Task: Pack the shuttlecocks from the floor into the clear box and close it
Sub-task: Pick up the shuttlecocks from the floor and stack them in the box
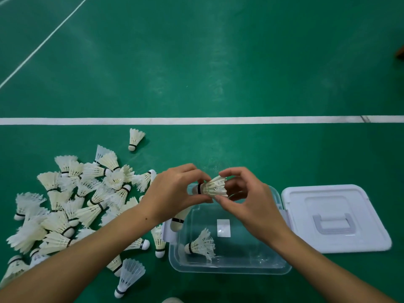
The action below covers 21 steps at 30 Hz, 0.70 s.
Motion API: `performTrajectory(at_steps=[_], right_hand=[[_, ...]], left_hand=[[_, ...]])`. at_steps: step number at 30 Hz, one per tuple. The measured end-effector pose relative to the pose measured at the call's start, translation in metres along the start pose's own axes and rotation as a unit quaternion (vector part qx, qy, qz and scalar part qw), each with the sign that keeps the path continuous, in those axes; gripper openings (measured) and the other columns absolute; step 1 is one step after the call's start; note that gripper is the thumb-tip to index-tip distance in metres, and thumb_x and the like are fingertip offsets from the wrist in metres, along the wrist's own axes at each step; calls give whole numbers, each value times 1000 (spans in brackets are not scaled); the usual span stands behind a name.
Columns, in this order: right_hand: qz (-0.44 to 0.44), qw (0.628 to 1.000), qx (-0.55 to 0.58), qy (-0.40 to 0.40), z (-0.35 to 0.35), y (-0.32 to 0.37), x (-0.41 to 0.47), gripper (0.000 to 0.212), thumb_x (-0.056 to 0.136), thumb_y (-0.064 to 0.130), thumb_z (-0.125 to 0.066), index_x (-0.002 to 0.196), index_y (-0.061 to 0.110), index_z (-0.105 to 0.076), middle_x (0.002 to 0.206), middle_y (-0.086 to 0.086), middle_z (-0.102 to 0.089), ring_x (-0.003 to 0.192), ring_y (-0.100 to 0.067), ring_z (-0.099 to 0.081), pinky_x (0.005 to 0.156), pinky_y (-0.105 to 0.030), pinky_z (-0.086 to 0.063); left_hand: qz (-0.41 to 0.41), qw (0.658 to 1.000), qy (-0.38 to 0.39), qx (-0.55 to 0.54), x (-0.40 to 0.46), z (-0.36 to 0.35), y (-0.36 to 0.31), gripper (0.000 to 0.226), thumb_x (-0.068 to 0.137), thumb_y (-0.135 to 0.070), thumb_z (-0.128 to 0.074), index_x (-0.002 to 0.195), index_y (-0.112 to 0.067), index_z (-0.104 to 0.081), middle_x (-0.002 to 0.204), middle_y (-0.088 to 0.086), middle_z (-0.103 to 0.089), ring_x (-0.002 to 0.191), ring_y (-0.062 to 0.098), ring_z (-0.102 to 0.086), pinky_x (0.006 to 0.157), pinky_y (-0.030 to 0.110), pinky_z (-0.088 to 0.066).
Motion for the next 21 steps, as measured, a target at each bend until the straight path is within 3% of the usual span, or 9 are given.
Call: performTrajectory(at_steps=[2, 4, 7, 12, 17, 21], right_hand=[[-2, 1000, -3, -20, 4, -4, -3, 46, 82, 8, -87, 119, 23, -65, 88, 17, -73, 82, -12, -73, 76, -23, -60], [-16, 999, -17, -33, 13, -10, -9, 47, 81, 8, -87, 119, 25, -64, 88, 13, -74, 81, -12, -73, 75, -19, -58], [-61, 995, -83, 3, 24, -27, -24, 46, 82, 8, -86, 115, 29, -61, 87, 13, -72, 79, -6, -71, 71, -15, -55], [-109, 967, -194, 126, 1, -67, -43, 43, 87, 17, -79, 114, 37, -52, 93, 12, -67, 81, -3, -66, 74, -25, -58], [-107, 944, -242, 198, -29, -89, -43, 40, 89, 20, -76, 119, 33, -51, 98, 13, -65, 80, -5, -67, 76, -25, -59], [-123, 935, -239, 232, -43, -101, -38, 41, 85, 22, -77, 115, 34, -51, 96, 13, -65, 82, -4, -65, 75, -28, -58]], left_hand=[[-6, 1000, -4, -10, -1, 1, 1, 52, 81, -67, -73, 119, -30, -71, 106, -15, -67, 86, -2, -61, 72, 29, -57], [-8, 1000, -22, -17, -4, 6, 3, 56, 78, -63, -77, 117, -24, -73, 106, -11, -66, 82, -11, -54, 74, 10, -45], [-6, 998, -46, -32, -11, 15, 11, 47, 74, -56, -83, 102, -18, -74, 97, -10, -64, 72, -12, -52, 69, 2, -38], [-35, 998, -32, -43, -21, 19, 19, 35, 76, -51, -84, 85, -19, -74, 85, -12, -60, 62, 7, -53, 60, 13, -43], [-60, 995, -8, -75, -25, 14, 20, 26, 82, -45, -82, 78, -19, -77, 80, -11, -62, 65, 3, -55, 59, 18, -47], [-81, 995, -5, -59, -22, 10, 22, 30, 88, -50, -77, 79, -21, -77, 80, -12, -63, 73, 5, -54, 60, 32, -51]])
Point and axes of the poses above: each hand's wrist, its own x-axis towards the middle knuckle, its own z-axis out of the back of the hand, y = z × x, the point moved 1 cm from there along x, towards the middle knuckle
